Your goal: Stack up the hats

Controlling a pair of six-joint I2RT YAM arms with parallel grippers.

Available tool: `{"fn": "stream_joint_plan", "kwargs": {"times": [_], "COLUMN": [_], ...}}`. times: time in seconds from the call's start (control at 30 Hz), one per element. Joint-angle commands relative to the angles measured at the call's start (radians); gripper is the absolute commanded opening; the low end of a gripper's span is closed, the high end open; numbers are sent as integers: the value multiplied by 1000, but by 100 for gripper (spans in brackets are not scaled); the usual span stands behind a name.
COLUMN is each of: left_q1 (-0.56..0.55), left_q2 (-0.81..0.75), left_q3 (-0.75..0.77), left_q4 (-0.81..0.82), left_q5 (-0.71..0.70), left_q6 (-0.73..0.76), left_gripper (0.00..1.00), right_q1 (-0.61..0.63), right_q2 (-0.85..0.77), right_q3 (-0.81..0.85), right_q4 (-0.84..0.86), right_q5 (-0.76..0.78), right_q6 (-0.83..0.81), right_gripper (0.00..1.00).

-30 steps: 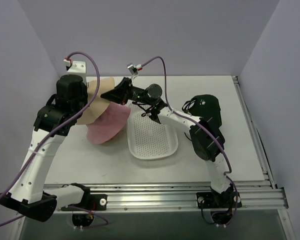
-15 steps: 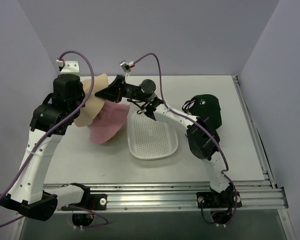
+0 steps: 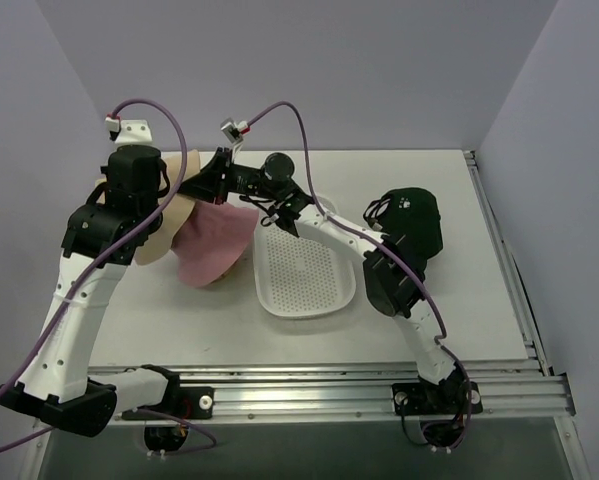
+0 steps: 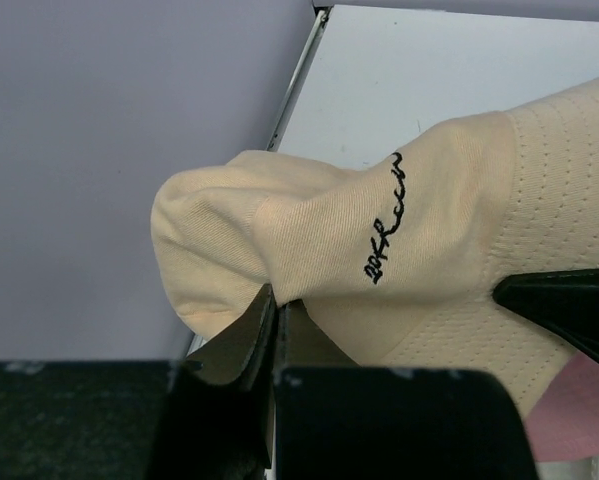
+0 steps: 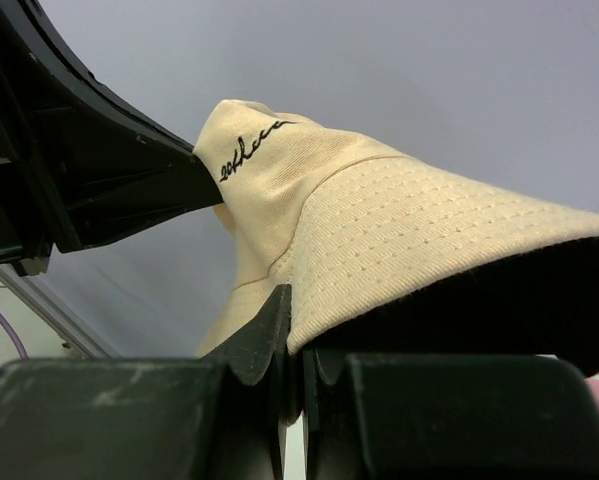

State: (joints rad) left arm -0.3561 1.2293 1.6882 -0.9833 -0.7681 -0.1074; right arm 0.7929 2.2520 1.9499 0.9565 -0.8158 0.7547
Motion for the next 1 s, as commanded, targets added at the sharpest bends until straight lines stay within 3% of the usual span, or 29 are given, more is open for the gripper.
{"fn": "stream_joint_plan", "kwargs": {"times": [0.0, 0.17, 0.27, 0.5, 0.73, 0.9, 0.97], "left_q1": [29, 52, 98, 151, 152, 154, 155], "left_q2": [-16, -31, -33, -37, -47, -57, -67], "left_q3": [5, -30, -67, -160, -223, -234, -240], "left_q4": [40, 60, 49, 35, 49, 54, 63], "left_q5": [-204, -145, -29, 199, 306, 328, 349], "left_q6": [35, 12, -32, -109, -150, -161, -163], "left_gripper": [2, 2, 2, 2, 3, 16, 26], "right_q1": [-26, -26, -30, -66, -80, -95, -98], "right_q2": [49, 73, 63, -57, -166, -206, -215], "right_q3": [43, 84, 74, -100, -264, -344, -390], "right_q4": [-7, -91, -156, -255, -295, -253, -213], "right_q5": [-29, -20, -19, -19, -10, 3, 3], "right_q6": [-20, -81, -109, -155, -192, -173, -157], "right_gripper": [0, 0, 0, 0, 0, 0, 0]}}
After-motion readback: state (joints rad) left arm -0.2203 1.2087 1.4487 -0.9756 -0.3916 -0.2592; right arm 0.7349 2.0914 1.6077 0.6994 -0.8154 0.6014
